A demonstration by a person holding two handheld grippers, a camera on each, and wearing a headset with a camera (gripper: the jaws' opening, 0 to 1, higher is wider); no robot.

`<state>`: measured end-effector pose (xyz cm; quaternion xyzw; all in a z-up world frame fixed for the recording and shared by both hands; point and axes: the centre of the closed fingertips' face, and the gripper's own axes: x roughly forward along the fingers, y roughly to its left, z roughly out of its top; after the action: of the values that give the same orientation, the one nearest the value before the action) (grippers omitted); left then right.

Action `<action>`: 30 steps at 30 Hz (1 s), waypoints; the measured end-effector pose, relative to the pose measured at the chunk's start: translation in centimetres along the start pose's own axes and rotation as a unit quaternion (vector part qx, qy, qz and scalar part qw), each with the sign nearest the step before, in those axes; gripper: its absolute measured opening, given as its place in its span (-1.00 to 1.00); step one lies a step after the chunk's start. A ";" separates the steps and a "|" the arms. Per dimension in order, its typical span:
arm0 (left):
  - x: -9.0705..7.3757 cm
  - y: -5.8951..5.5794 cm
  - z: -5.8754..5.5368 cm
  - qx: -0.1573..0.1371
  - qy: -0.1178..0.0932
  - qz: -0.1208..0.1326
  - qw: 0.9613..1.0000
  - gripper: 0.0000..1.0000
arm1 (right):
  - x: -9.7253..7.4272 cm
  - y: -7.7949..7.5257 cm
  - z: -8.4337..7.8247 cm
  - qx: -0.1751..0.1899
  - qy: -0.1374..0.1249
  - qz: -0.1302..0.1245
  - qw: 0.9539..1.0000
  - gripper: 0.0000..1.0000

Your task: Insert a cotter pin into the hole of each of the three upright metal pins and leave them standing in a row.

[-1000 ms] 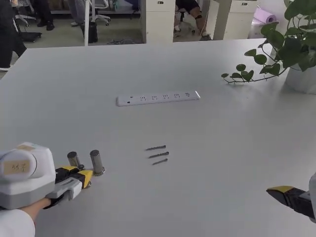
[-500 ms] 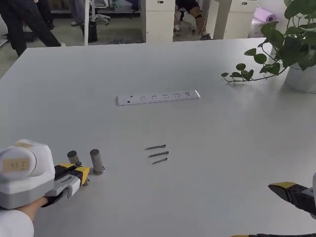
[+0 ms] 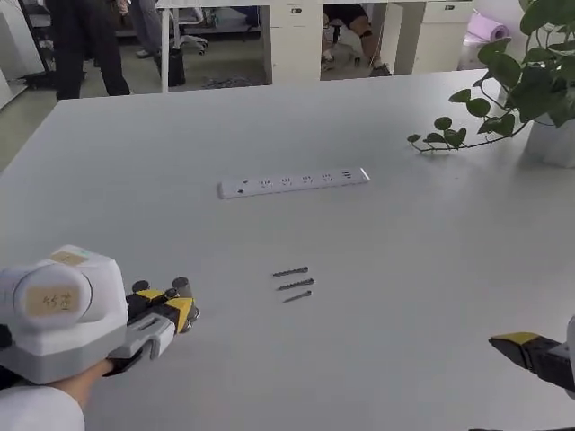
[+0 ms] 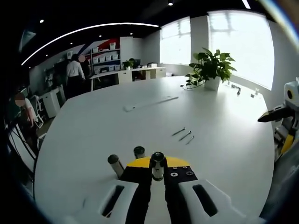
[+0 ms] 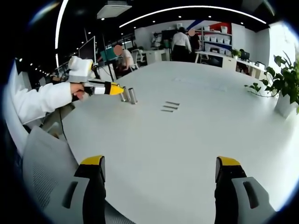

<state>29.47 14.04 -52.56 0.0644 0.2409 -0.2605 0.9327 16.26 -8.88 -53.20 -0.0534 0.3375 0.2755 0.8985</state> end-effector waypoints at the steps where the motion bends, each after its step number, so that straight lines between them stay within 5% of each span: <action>1: -0.1 -0.3 0.1 0.001 0.000 0.002 1.000 -0.86 | -0.1 0.0 0.0 0.000 -0.002 0.000 1.000 0.93; 14: -1.0 -2.7 0.4 -0.003 0.003 0.003 1.000 -0.86 | -0.4 -0.4 -0.2 0.000 -0.008 0.007 1.000 0.93; 22: -1.1 -5.2 0.3 0.032 0.010 -0.004 0.999 -0.86 | -0.5 -0.5 -0.1 0.004 -0.014 0.011 1.000 0.92; 30: -0.2 -7.4 -1.3 0.043 0.020 -0.021 0.999 -0.86 | -0.8 -0.5 -0.4 0.000 -0.011 0.009 1.000 0.92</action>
<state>24.99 8.10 -53.58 0.1049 0.2495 -0.2888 0.9183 15.77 -9.74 -53.08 -0.0475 0.3282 0.2842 0.8996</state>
